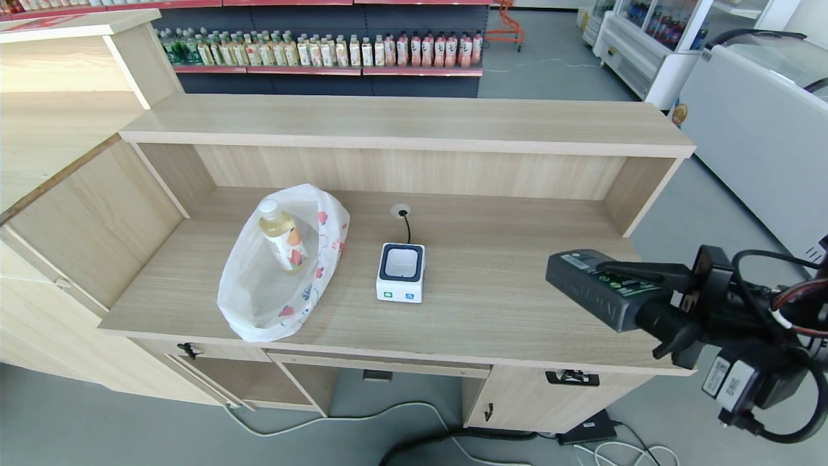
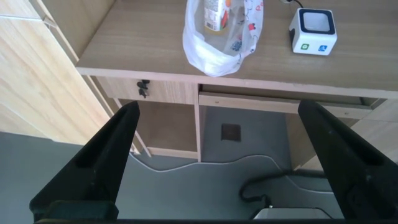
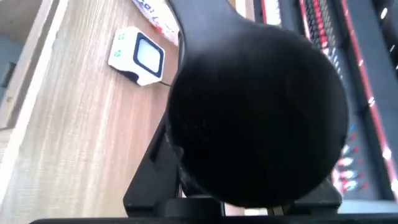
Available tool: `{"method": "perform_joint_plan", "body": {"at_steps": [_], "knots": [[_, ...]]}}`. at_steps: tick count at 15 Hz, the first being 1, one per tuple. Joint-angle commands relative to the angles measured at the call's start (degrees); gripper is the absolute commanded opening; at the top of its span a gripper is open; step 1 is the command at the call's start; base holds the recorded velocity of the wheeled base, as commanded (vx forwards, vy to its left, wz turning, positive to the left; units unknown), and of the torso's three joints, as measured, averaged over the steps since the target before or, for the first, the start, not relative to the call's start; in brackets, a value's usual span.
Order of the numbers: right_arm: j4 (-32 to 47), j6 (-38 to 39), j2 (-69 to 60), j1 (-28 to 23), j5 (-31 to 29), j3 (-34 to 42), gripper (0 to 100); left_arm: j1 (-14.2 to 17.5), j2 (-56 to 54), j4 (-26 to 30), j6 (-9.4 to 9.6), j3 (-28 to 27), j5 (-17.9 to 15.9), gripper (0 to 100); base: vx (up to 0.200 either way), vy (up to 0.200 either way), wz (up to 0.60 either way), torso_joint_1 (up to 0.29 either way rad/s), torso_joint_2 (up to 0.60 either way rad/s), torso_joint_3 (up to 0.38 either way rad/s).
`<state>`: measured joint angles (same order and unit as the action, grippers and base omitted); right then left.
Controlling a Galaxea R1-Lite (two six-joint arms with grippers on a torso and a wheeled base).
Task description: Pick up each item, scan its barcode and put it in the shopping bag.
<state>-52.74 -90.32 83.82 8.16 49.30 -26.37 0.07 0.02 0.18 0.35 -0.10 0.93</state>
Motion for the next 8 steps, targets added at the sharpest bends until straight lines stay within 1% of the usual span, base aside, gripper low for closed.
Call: {"method": "perform_joint_plan", "body": {"at_steps": [1, 2, 3, 4, 5, 7, 8], "knots": [[-0.3, 8.7, -3.5, -2.3, -1.2, 0.5, 0, 0.0, 0.0, 0.0, 0.00, 0.0, 0.0, 100, 0.000, 0.000, 0.00, 0.000, 0.00, 0.000], [0.5, 15.9, -3.5, -2.0, -1.3, 0.4, 0, 0.0, 0.0, 0.0, 0.00, 0.0, 0.0, 100, 0.000, 0.000, 0.00, 0.000, 0.00, 0.000], [1.6, 25.4, -3.8, -1.8, -1.7, -0.2, 0, 0.0, 0.0, 0.0, 0.00, 0.0, 0.0, 100, 0.000, 0.000, 0.00, 0.000, 0.00, 0.000], [3.6, 32.9, -3.6, -1.7, -4.2, -1.2, 0, 0.0, 0.0, 0.0, 0.00, 0.0, 0.0, 100, 0.000, 0.000, 0.00, 0.000, 0.00, 0.000], [6.8, 40.7, -3.8, -1.5, -9.9, -3.3, 0, 0.0, 0.0, 0.0, 0.00, 0.0, 0.0, 100, 0.000, 0.000, 0.00, 0.000, 0.00, 0.000], [15.2, 68.4, -3.5, 0.9, -22.5, -10.1, 0, 0.0, 0.0, 0.0, 0.00, 0.0, 0.0, 100, 0.000, 0.000, 0.00, 0.000, 0.00, 0.000], [17.3, 82.1, -1.9, 1.7, -27.6, -13.9, 0, 0.0, 0.0, 0.0, 0.00, 0.0, 0.0, 100, 0.000, 0.000, 0.00, 0.000, 0.00, 0.000]]}}
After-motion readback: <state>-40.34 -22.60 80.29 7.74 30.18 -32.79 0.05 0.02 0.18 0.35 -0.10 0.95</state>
